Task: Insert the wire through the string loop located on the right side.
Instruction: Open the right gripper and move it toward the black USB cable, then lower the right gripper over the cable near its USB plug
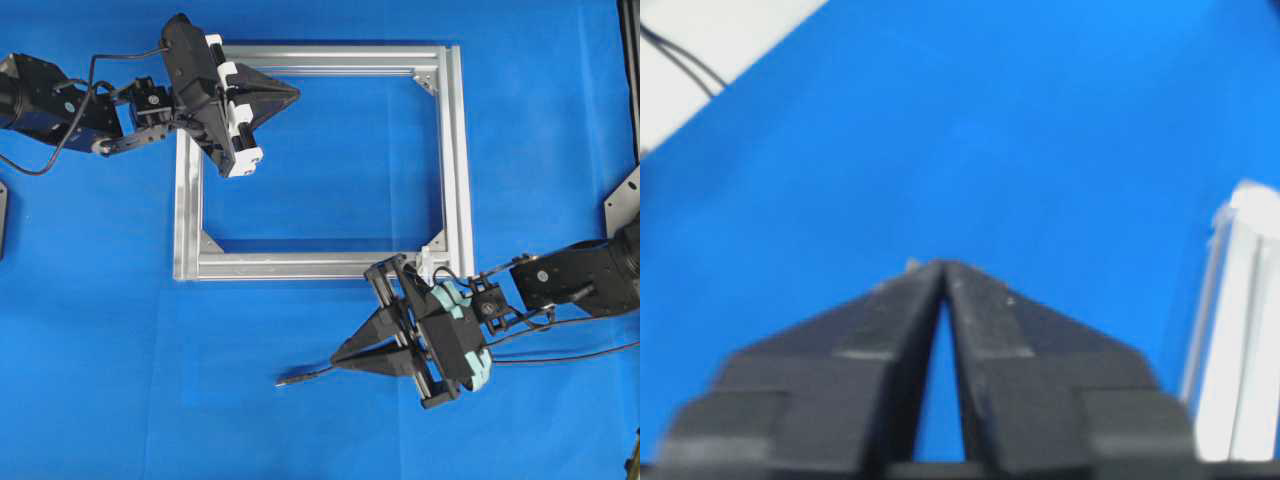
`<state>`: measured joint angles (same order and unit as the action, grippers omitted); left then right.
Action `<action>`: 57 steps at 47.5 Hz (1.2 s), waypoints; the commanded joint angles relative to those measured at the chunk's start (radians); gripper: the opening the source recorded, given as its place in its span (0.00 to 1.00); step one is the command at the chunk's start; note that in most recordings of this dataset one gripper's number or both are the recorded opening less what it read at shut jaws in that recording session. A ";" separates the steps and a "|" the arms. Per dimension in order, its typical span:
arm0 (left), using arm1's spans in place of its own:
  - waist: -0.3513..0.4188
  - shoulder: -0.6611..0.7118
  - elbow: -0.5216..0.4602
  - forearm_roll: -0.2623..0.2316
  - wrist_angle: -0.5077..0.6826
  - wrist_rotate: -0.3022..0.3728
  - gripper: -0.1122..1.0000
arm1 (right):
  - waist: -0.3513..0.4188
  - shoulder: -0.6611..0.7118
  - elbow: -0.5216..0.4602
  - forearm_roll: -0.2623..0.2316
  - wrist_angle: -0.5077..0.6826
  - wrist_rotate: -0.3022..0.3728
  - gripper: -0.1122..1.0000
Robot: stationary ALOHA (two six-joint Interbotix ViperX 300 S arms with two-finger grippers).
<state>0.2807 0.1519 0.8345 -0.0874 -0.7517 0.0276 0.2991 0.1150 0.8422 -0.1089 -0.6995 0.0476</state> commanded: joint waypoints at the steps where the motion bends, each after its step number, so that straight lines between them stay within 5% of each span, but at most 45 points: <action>1: 0.003 -0.031 -0.018 0.003 -0.005 0.000 0.10 | 0.011 -0.029 -0.008 0.002 0.002 0.011 0.26; 14: 0.003 -0.031 -0.018 0.003 -0.005 0.000 0.10 | 0.014 -0.028 -0.008 0.018 0.023 0.032 0.92; 43: 0.003 -0.034 -0.011 0.003 -0.005 -0.002 0.10 | 0.048 0.173 -0.048 0.143 -0.057 0.034 0.91; 57: 0.003 -0.034 -0.008 0.002 -0.005 -0.003 0.10 | 0.049 0.235 -0.071 0.163 -0.078 0.035 0.91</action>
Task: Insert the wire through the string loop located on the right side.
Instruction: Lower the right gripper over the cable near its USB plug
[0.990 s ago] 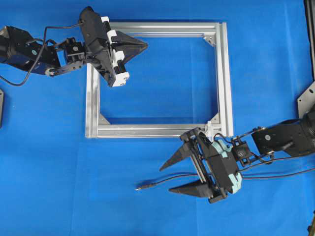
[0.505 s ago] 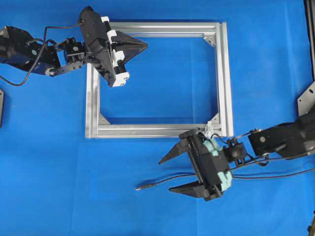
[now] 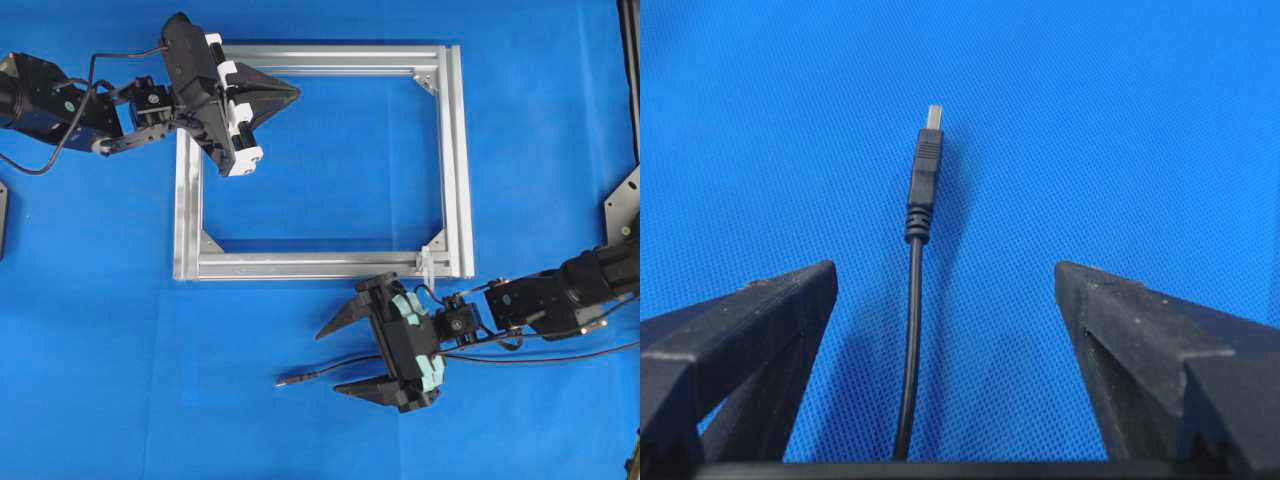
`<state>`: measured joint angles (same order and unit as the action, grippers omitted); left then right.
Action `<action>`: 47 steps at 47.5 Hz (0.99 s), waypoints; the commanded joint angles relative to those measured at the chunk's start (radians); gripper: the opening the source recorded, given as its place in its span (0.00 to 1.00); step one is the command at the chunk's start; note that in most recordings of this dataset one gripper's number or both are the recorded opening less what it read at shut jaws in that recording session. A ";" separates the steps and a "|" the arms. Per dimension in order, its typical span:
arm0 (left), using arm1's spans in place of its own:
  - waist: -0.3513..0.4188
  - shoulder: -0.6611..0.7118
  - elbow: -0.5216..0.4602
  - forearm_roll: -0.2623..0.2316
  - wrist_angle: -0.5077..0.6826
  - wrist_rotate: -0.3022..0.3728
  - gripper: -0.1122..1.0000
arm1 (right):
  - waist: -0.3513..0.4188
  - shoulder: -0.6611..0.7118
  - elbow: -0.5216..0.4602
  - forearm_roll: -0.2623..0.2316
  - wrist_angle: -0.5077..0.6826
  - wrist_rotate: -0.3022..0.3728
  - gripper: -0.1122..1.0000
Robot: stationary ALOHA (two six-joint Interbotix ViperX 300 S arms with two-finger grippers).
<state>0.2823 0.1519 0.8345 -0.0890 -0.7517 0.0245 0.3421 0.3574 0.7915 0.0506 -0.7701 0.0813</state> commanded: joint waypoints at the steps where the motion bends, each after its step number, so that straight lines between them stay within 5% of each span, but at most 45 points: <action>1: 0.002 -0.034 -0.008 0.003 -0.005 0.000 0.10 | 0.008 -0.006 -0.020 0.003 -0.006 0.002 0.91; 19: 0.000 -0.035 -0.002 0.005 -0.005 0.000 0.10 | 0.006 0.002 -0.028 0.003 0.005 -0.002 0.81; 34: 0.002 -0.037 0.003 0.005 -0.005 0.002 0.10 | 0.006 0.003 -0.031 -0.005 0.031 -0.009 0.14; 38: 0.000 -0.037 0.002 0.005 -0.005 0.000 0.10 | 0.006 0.002 -0.031 -0.005 0.028 -0.008 0.07; 47: 0.000 -0.037 0.003 0.003 -0.005 0.000 0.10 | 0.008 0.002 -0.032 -0.005 0.025 -0.005 0.07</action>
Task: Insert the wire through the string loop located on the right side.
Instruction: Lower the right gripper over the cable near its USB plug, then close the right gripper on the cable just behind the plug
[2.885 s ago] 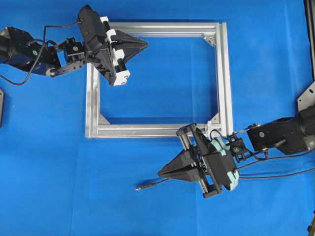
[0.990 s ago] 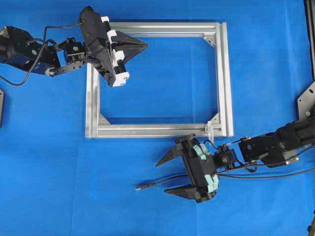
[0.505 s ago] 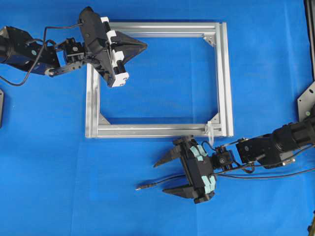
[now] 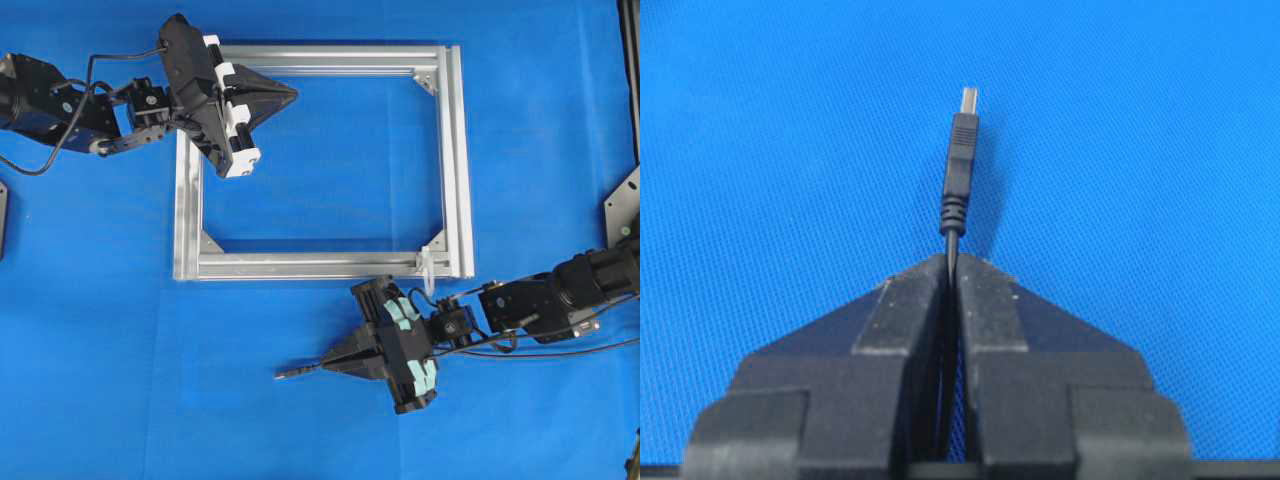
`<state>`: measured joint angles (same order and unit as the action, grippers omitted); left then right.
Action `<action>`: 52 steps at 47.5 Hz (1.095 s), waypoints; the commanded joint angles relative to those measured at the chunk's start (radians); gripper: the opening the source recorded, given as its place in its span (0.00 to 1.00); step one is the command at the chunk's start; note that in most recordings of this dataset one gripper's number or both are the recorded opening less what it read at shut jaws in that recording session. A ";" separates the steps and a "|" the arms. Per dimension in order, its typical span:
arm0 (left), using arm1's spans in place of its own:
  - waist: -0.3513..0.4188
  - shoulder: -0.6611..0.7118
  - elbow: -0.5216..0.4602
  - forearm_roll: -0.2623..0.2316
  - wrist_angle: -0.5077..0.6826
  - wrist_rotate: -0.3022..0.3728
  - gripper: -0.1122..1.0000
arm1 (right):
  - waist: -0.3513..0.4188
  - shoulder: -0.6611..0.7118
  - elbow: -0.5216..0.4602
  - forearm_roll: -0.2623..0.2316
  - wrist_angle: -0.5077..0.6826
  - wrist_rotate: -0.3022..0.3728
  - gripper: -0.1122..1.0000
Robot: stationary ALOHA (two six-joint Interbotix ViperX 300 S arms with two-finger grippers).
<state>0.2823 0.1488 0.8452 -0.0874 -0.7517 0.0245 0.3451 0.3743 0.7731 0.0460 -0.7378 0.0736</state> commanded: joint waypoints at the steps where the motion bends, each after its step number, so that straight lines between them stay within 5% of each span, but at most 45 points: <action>1: 0.000 -0.034 -0.008 0.002 -0.005 0.000 0.10 | 0.003 -0.015 -0.014 -0.002 -0.008 0.003 0.07; 12: 0.000 -0.035 -0.009 0.003 -0.005 0.000 0.10 | 0.003 -0.067 -0.020 0.002 0.031 0.014 0.07; 32: 0.000 -0.035 -0.009 0.003 -0.005 0.000 0.10 | 0.003 -0.262 -0.060 0.005 0.290 0.012 0.07; 52: 0.002 -0.035 -0.009 0.002 -0.005 0.000 0.10 | 0.002 -0.262 -0.063 0.005 0.305 0.012 0.07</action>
